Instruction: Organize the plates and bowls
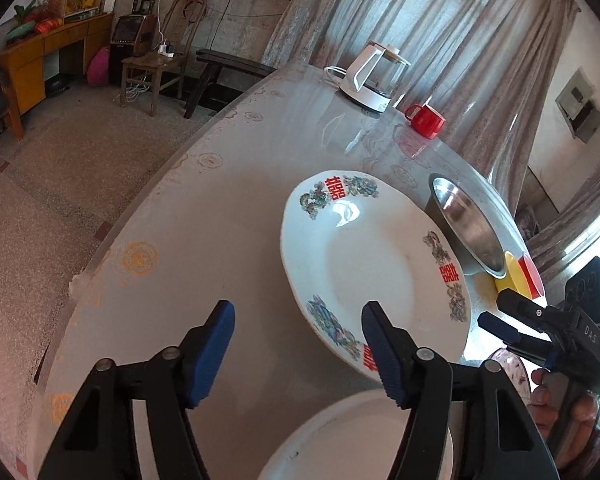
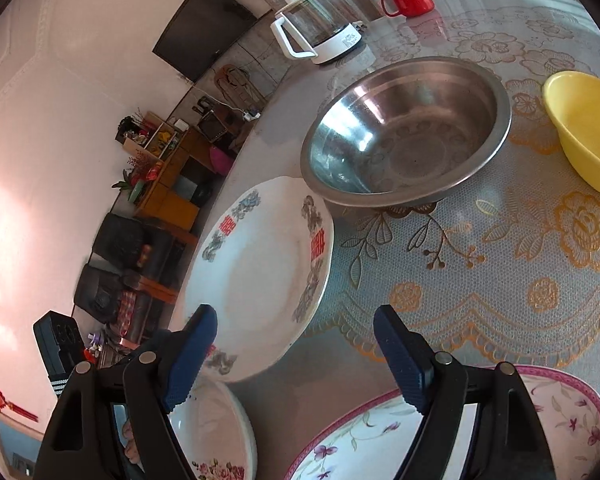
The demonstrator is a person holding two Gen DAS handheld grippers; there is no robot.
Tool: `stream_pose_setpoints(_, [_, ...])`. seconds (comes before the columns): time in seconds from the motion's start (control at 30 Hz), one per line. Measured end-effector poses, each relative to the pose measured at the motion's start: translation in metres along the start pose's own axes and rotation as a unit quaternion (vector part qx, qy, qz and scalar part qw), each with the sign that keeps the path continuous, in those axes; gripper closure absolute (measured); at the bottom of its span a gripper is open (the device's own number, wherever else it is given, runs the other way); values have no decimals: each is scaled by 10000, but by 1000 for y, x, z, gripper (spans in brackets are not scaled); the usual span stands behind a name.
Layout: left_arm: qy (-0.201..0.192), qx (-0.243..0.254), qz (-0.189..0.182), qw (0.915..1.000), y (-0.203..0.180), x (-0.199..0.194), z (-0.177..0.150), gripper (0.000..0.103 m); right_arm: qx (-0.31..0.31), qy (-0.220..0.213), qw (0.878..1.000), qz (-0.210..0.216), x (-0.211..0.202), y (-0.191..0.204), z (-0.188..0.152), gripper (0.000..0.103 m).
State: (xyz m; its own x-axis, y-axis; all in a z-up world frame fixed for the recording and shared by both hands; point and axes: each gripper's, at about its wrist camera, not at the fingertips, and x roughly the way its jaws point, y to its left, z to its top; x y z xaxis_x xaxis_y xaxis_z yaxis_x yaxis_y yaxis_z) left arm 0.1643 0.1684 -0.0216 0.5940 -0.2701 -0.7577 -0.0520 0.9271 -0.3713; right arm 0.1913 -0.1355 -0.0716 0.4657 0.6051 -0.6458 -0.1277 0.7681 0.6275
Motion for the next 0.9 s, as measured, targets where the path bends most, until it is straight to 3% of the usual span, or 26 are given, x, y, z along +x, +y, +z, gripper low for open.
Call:
stream_pose_setpoints(0.27, [18,-68,-135,9999,7,28,33,39,85,122,9996,-231,33,1,17,21])
stream_pose_setpoints(0.3, [22,-36,-205,9998,6,32,37,43,86,133,9996,-220,37,1,18,21])
stream_pose_setpoints(0.43, [158,98,-261,9995,1,48,49,58,20,189,9994,-284,48,3,22,30])
stream_pose_setpoints(0.57, [440,180,-397,9981,-3,68,55,61,-78,269,9990,-352,57,6,25,41])
stream_pose_setpoints(0.7, [545,262,-417,9973,-12,81,62,65,-297,368,9978,-465,67,14,27,59])
stream_pose_setpoints(0.8, [521,136,-368,9979,-9,79,60,66,-359,370,9970,-579,68,18,30,59])
stream_pose_setpoints(0.9, [589,-107,-590,9965,0,75,57,66,-371,409,9966,-609,66,18,31,59])
